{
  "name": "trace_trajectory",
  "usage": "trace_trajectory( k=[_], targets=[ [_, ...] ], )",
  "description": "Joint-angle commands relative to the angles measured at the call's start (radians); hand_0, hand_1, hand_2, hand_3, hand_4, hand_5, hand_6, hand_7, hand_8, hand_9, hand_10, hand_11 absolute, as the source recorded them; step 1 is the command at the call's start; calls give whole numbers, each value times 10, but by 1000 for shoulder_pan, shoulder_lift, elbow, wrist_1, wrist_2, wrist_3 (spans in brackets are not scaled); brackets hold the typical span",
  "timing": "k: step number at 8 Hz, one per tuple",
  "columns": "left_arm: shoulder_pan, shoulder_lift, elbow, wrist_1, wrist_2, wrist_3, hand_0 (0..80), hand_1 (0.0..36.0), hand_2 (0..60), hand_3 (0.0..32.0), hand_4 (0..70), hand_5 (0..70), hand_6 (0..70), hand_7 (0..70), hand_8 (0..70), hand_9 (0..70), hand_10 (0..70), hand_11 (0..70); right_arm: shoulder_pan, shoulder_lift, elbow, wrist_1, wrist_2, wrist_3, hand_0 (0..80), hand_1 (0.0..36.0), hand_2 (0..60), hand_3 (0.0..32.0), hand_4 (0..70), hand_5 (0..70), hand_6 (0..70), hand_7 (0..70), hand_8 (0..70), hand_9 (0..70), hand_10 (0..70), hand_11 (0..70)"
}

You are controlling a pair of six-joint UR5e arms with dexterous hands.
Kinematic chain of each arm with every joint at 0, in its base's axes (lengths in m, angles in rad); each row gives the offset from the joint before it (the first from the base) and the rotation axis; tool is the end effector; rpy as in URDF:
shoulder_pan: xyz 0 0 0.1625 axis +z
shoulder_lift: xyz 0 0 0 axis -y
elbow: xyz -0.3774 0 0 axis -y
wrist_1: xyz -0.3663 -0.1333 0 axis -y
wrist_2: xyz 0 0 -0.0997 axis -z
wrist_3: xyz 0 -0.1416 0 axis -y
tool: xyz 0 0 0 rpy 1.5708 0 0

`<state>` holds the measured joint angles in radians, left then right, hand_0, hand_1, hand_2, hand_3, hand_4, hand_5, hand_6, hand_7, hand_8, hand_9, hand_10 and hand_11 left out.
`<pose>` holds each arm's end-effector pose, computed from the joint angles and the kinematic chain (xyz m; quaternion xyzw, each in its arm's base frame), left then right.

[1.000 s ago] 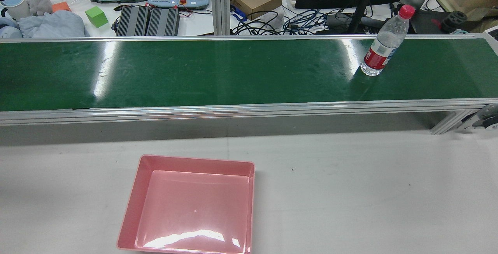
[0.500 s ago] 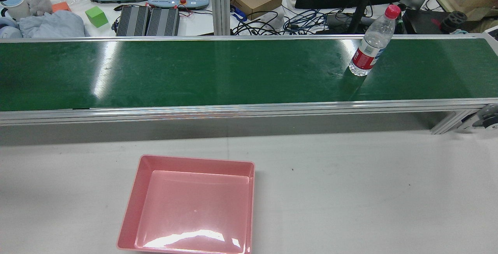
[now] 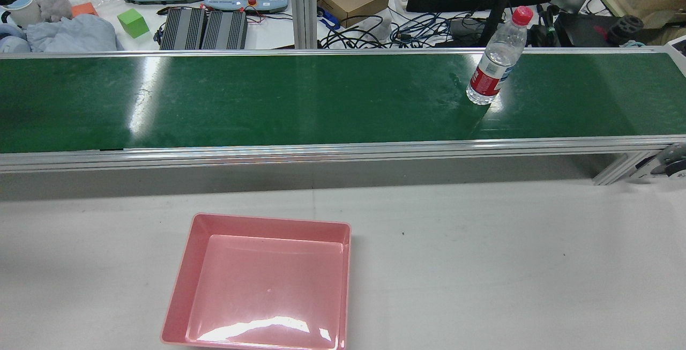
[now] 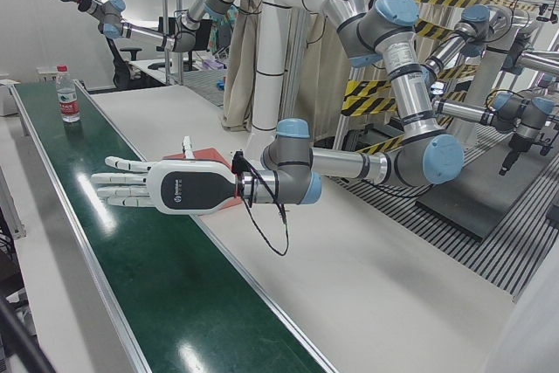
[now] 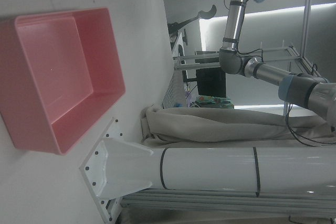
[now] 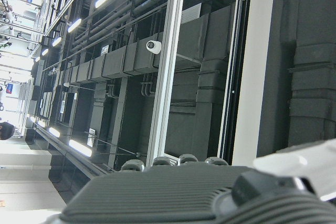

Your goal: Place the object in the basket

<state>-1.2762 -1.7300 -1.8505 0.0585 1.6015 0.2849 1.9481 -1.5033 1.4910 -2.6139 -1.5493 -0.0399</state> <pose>0.0392 -0.5732 0.4195 -0.0126 0.8279 -0.5336 0.1724 0.3346 -0.4741 0.5605 -0.1842 0.8441 -0.4948 0.0937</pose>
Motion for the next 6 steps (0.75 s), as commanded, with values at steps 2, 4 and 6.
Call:
trace_trajectory(
  k=[2, 4, 6],
  targets=[
    [0, 1, -3, -3, 0, -6, 490, 121, 10, 0, 130, 181, 36, 19, 29, 13, 66, 109, 0, 0, 0, 0, 0, 0, 0, 0, 0, 0, 0, 0, 0, 0, 0, 0, 0, 0],
    [1, 0, -3, -3, 0, -6, 494, 124, 0, 0, 131, 180, 37, 20, 29, 12, 66, 110, -1, 0, 0, 0, 0, 0, 0, 0, 0, 0, 0, 0, 0, 0, 0, 0, 0, 0],
    [1, 0, -3, -3, 0, -6, 494, 125, 4, 0, 127, 180, 36, 19, 30, 13, 66, 109, 0, 0, 0, 0, 0, 0, 0, 0, 0, 0, 0, 0, 0, 0, 0, 0, 0, 0]
  ],
)
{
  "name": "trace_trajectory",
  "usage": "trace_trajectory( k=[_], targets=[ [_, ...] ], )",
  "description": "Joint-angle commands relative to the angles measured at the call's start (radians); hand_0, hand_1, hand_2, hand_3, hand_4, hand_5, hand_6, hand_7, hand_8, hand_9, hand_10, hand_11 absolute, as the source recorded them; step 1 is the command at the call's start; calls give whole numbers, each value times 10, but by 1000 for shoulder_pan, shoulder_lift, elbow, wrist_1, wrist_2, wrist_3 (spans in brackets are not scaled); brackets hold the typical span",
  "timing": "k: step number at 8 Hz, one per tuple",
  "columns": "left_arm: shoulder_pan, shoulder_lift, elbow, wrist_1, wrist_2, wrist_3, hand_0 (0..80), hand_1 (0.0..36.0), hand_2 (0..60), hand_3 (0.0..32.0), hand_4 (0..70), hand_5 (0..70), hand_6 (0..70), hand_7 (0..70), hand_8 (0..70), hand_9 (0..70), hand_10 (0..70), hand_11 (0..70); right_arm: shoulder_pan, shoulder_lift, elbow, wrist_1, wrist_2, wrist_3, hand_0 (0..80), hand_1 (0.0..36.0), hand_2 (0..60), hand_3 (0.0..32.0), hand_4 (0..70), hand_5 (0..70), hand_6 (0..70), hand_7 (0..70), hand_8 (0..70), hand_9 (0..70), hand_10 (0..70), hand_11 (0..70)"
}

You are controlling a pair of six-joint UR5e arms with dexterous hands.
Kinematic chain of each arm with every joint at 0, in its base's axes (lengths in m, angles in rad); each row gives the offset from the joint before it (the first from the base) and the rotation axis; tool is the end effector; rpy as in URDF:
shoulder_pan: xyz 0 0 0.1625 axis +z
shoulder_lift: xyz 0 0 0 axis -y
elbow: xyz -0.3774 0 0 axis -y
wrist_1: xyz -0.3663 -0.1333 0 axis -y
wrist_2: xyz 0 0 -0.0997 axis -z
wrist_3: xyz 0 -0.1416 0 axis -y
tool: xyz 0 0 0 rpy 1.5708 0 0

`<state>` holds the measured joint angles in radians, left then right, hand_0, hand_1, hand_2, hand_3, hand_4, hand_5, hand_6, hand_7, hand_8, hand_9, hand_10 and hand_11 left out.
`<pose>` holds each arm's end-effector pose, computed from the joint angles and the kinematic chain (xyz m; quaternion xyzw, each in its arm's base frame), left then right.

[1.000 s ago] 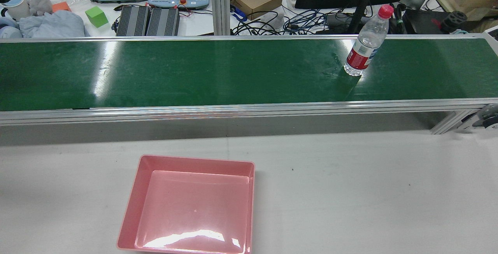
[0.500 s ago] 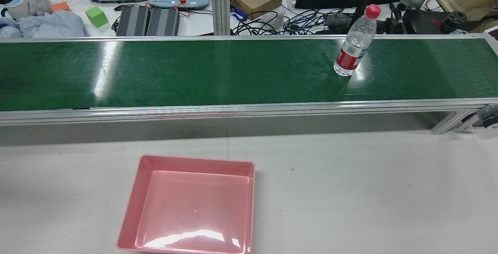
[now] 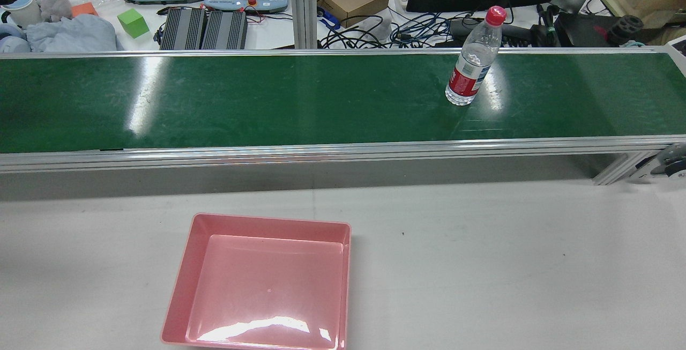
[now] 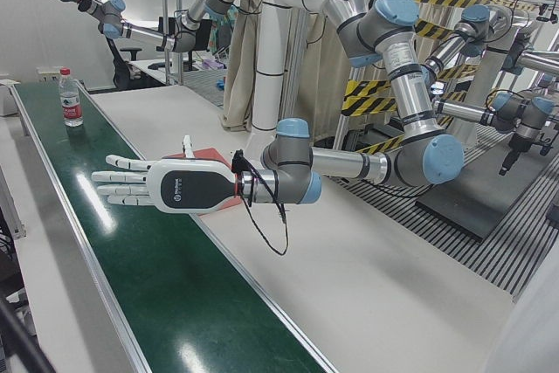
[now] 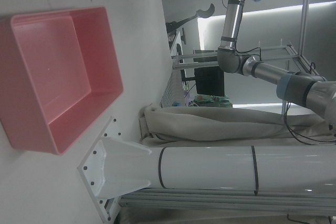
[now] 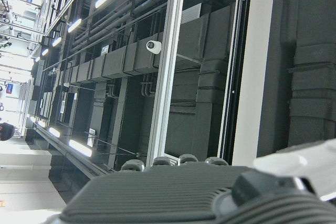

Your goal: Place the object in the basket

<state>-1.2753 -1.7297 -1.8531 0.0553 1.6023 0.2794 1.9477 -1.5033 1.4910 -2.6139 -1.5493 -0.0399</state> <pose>0.0397 -0.5729 0.4178 -0.0155 0.8294 -0.5317 0.1708 0.3344 -0.4743 0.5605 -0.1840 0.8441 -0.4948 0.0936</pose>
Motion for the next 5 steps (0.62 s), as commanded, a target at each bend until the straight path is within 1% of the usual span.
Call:
trace_trajectory(
  k=[1, 3, 4, 5],
  targets=[
    [1, -1, 0, 0, -1, -2, 494, 124, 4, 0, 128, 183, 36, 19, 31, 14, 67, 110, 0, 0, 0, 0, 0, 0, 0, 0, 0, 0, 0, 0, 0, 0, 0, 0, 0, 0],
    [1, -1, 0, 0, -1, -2, 492, 122, 2, 0, 129, 181, 37, 19, 32, 17, 67, 111, 0, 0, 0, 0, 0, 0, 0, 0, 0, 0, 0, 0, 0, 0, 0, 0, 0, 0],
    [1, -1, 2, 0, -1, -2, 489, 118, 0, 0, 111, 178, 27, 15, 21, 11, 61, 101, 0, 0, 0, 0, 0, 0, 0, 0, 0, 0, 0, 0, 0, 0, 0, 0, 0, 0],
    [1, 1, 2, 0, -1, -2, 487, 119, 4, 0, 111, 178, 28, 16, 22, 12, 62, 103, 0, 0, 0, 0, 0, 0, 0, 0, 0, 0, 0, 0, 0, 0, 0, 0, 0, 0]
  ],
)
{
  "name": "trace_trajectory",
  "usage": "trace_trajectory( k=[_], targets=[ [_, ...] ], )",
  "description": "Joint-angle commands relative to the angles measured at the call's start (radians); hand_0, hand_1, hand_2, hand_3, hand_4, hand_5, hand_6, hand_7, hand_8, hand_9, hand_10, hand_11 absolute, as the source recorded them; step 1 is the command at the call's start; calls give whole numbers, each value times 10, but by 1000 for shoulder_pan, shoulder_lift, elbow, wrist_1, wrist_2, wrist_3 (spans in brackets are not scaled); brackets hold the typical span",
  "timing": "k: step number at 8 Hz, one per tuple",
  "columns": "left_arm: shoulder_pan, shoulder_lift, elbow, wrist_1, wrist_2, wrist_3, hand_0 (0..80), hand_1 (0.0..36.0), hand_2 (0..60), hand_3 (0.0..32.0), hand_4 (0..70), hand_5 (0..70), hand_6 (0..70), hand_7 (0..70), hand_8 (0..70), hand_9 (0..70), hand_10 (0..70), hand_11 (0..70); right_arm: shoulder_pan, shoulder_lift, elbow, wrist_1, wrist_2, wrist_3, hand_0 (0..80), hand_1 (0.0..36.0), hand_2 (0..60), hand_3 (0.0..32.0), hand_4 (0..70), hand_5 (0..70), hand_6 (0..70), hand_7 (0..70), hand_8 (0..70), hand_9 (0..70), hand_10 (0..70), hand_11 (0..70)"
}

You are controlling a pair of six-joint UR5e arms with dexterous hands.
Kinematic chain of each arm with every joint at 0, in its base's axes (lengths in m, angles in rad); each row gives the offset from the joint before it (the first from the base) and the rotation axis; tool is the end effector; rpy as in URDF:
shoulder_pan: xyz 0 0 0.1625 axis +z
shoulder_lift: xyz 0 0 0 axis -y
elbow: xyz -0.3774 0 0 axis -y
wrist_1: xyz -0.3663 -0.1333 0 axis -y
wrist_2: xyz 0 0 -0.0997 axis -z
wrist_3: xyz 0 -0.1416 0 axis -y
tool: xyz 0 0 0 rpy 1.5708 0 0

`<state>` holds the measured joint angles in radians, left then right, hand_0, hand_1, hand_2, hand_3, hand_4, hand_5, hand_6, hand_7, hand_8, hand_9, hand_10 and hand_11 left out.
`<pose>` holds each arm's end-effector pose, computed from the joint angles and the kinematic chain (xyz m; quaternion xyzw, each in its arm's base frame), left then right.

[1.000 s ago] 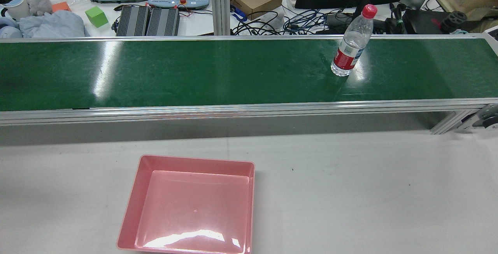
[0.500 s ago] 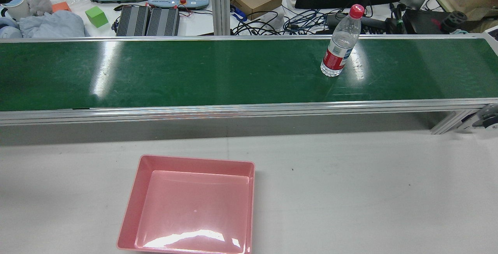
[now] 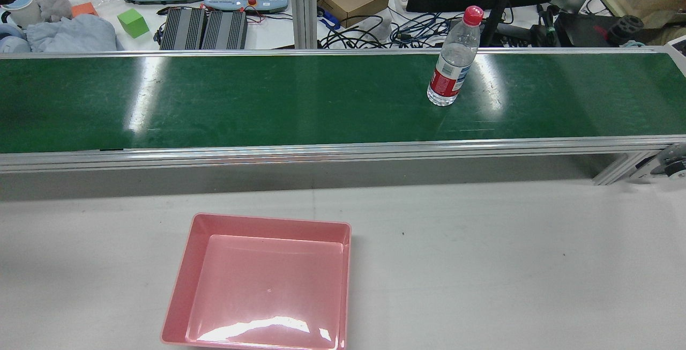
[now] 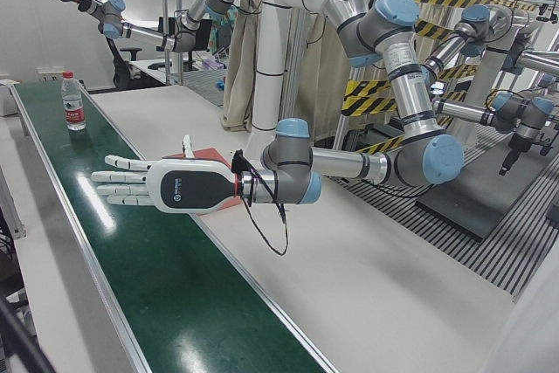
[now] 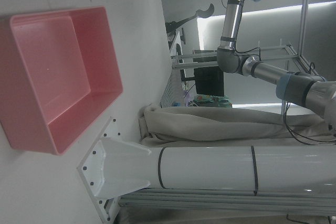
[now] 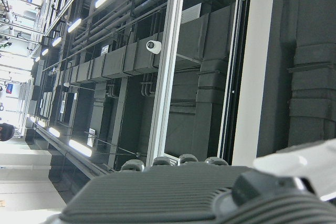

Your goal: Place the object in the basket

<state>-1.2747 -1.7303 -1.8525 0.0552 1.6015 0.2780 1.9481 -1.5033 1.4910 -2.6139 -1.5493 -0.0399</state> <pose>0.0400 -0.5731 0.4178 -0.0161 0.8294 -0.5318 0.1703 0.3346 -0.4741 0.5605 -0.1842 0.8441 -0.4948 0.0937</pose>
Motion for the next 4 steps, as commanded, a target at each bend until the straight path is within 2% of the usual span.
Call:
trace_trajectory(
  k=[1, 4],
  targets=[
    [0, 1, 2, 0, 0, 0, 486, 116, 0, 0, 111, 178, 28, 15, 22, 12, 62, 102, 0, 0, 0, 0, 0, 0, 0, 0, 0, 0, 0, 0, 0, 0, 0, 0, 0, 0],
    [0, 1, 3, 0, 0, -2, 485, 115, 0, 0, 112, 180, 28, 15, 22, 13, 63, 103, 0, 0, 0, 0, 0, 0, 0, 0, 0, 0, 0, 0, 0, 0, 0, 0, 0, 0]
  ],
)
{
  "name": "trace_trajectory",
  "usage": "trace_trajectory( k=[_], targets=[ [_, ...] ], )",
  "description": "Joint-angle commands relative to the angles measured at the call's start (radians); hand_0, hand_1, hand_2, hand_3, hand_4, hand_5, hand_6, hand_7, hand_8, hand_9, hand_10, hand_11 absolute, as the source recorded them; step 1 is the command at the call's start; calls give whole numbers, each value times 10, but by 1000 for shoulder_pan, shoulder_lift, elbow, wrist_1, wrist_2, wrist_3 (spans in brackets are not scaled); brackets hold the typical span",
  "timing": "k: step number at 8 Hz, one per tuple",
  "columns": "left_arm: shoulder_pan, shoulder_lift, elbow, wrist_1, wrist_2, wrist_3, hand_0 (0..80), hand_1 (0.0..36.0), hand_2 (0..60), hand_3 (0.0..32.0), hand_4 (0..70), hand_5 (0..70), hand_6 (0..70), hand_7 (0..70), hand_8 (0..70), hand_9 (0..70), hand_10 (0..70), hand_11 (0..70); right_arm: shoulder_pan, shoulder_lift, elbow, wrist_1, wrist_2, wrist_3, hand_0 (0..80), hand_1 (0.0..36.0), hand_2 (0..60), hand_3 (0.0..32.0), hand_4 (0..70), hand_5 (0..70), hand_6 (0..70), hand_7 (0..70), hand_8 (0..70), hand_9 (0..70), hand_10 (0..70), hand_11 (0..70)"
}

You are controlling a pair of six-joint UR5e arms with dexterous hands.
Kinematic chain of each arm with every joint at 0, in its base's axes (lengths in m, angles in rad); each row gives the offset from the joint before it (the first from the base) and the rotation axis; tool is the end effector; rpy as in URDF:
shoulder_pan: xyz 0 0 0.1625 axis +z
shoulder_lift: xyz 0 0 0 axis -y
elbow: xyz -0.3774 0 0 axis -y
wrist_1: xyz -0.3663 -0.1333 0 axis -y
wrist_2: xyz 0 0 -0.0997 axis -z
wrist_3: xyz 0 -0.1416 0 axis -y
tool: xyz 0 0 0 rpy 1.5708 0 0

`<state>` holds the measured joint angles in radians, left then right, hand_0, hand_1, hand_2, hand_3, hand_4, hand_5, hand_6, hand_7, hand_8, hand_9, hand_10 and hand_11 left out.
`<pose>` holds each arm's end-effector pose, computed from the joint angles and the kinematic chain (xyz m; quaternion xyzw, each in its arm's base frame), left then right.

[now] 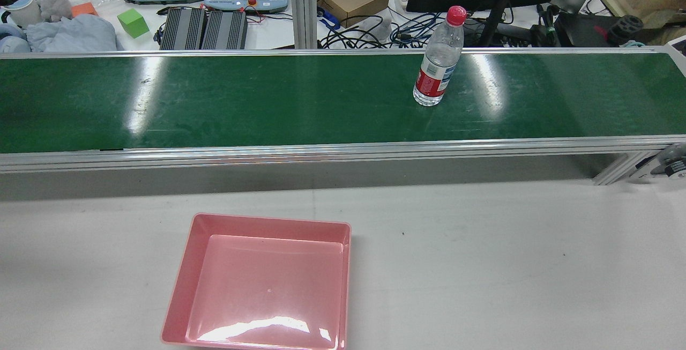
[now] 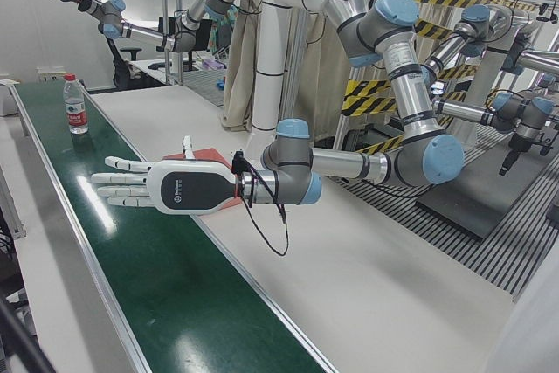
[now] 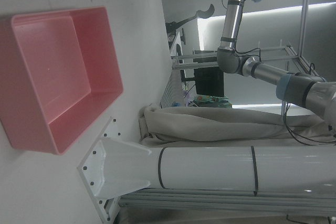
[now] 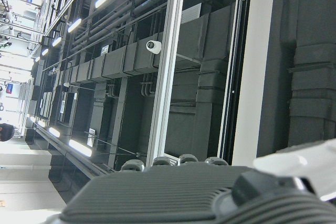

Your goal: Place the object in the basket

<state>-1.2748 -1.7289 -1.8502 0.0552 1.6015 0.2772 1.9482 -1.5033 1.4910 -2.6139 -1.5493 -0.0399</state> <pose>0.0399 -0.5730 0.4197 -0.0164 0.8284 -0.5334 0.1705 0.3346 -0.4741 0.5605 -0.1842 0.8441 -0.4948 0.0937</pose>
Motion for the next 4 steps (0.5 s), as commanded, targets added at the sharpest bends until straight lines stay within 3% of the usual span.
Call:
trace_trajectory(
  k=[1, 4],
  targets=[
    [0, 0, 2, 0, 0, 0, 485, 116, 1, 0, 110, 182, 28, 13, 22, 13, 64, 105, 0, 0, 0, 0, 0, 0, 0, 0, 0, 0, 0, 0, 0, 0, 0, 0, 0, 0],
    [2, 0, 5, 0, 0, 1, 487, 116, 0, 0, 105, 186, 23, 10, 18, 6, 60, 99, 0, 0, 0, 0, 0, 0, 0, 0, 0, 0, 0, 0, 0, 0, 0, 0, 0, 0]
  ],
)
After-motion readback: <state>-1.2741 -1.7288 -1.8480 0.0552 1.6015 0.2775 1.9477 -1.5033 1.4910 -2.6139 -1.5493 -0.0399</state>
